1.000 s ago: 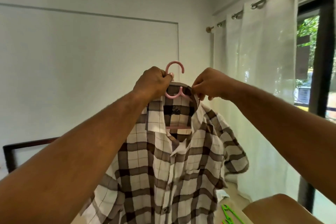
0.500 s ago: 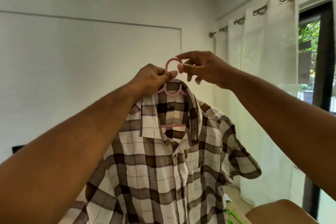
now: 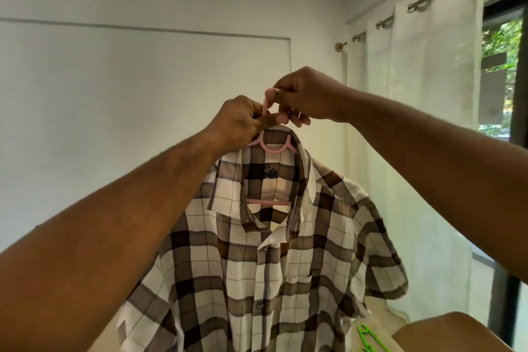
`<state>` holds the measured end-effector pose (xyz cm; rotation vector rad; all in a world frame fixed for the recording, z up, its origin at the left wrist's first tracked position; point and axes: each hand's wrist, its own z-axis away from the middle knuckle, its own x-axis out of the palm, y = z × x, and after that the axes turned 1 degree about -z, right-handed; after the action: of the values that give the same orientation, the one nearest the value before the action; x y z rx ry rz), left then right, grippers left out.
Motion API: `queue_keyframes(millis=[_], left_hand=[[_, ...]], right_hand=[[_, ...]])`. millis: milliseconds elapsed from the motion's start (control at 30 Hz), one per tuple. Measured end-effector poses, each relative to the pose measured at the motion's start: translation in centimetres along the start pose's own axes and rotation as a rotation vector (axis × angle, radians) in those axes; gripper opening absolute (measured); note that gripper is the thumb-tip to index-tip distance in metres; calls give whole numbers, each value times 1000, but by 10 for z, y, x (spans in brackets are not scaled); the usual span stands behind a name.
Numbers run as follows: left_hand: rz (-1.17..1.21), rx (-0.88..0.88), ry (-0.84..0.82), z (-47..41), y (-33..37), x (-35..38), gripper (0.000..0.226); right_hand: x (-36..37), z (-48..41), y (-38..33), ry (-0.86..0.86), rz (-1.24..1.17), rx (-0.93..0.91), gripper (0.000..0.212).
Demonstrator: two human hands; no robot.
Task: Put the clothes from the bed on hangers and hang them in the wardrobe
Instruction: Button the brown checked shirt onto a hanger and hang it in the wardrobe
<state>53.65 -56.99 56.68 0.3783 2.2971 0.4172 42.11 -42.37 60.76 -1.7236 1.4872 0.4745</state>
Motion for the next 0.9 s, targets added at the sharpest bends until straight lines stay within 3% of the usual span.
queue_keyframes(millis=[100, 233, 267, 367, 433, 533, 633, 733, 833, 900], left_hand=[[-51, -53, 33, -10, -2, 2, 36], [-292, -226, -170, -19, -12, 1, 59], [-347, -234, -137, -20, -13, 0, 57], [-487, -70, 369, -24, -9, -1, 55], [-419, 57, 580, -19, 5, 7, 53], [-232, -16, 551, 0, 30, 46, 65], [35, -269, 564, 26, 49, 89, 79], [398, -471, 386, 46, 41, 132, 100], [479, -380, 138, 54, 31, 166, 137], [463, -304, 85, 52, 33, 172, 151]], right_hand=[[-4, -8, 2, 34, 42, 6, 29], [-22, -18, 15, 201, -54, 71, 31], [-28, -20, 18, 197, -49, 91, 32], [-48, -25, 27, 140, -8, 156, 31], [-58, -30, 34, 240, -56, 144, 33], [-72, -33, 41, 234, -85, 214, 33], [-82, -34, 40, 307, -34, 217, 34], [-94, -33, 36, 391, -92, 206, 31], [-97, -26, 33, 339, -61, 243, 30], [-94, -21, 28, 333, -36, 260, 32]])
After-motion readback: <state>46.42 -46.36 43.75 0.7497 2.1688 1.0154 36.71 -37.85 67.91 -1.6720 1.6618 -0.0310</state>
